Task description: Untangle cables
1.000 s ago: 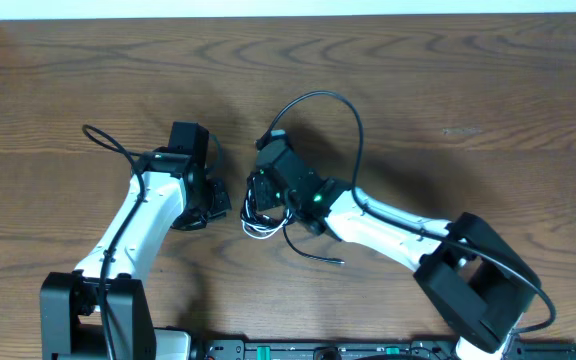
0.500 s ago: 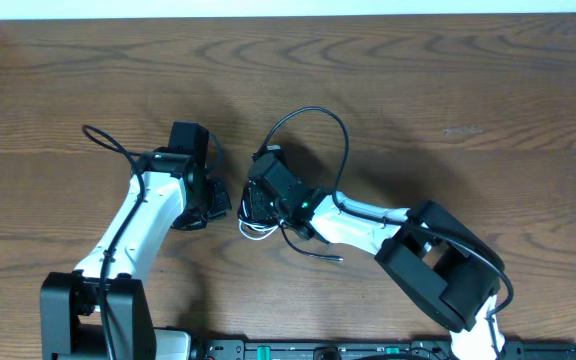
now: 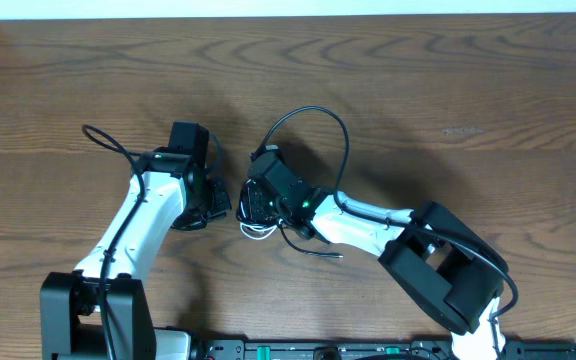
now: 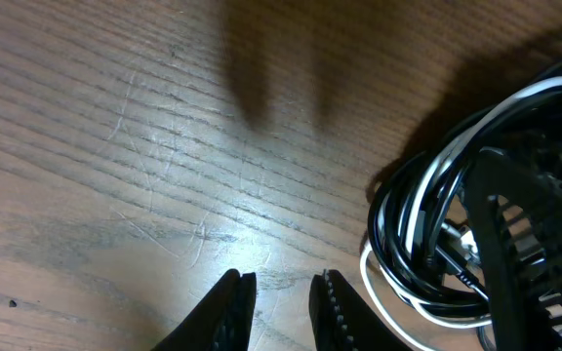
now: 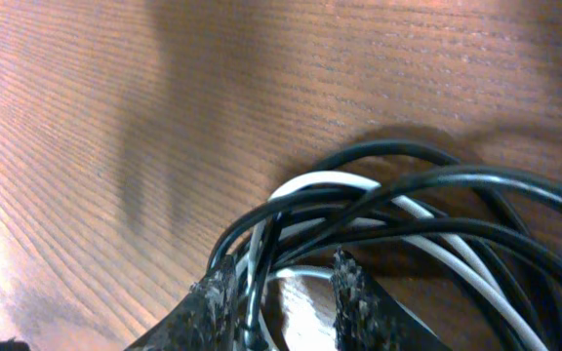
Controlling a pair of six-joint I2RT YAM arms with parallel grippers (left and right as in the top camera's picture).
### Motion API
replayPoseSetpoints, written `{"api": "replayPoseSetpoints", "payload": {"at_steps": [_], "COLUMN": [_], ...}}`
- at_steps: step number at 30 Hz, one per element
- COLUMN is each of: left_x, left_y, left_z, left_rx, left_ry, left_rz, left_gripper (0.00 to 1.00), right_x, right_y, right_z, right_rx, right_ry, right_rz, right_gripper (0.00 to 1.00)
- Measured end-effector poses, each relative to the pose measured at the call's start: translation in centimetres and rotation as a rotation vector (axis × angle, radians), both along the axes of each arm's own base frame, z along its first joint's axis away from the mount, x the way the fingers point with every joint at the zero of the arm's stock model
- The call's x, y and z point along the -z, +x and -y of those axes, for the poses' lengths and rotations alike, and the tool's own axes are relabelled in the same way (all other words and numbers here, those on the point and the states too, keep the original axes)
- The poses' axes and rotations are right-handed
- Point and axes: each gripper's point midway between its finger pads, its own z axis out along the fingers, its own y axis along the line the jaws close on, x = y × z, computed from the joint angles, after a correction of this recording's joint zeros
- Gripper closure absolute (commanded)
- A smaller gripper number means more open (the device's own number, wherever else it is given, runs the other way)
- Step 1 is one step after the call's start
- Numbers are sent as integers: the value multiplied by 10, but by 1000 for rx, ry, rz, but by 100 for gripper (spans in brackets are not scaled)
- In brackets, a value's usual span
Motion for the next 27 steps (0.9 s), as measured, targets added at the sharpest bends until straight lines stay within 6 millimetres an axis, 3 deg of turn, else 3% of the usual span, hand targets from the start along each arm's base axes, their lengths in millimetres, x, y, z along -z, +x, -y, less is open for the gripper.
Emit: {"api": "replayPoseSetpoints", "payload": {"at_steps": [6,14,21,27], "left_x": [0,0,0,0], "left_y": [0,0,0,0], "left_z": [0,0,0,0], "left_rx": [0,0,0,0], "left_ry": [0,0,0,0], "left_rz": [0,0,0,0], "left_gripper": [74,74,74,74], "right_x": [0,-2,-20,-19], "right_y": [-1,-2,-1,-9], "right_z": [1,0,-3,-6], "right_rx": [-4,-3,-4,-18], "right_ry": [-6,-3,25,11], "right_rz": [-2,-2,21,23], "right_gripper": [79,71,66,69]}}
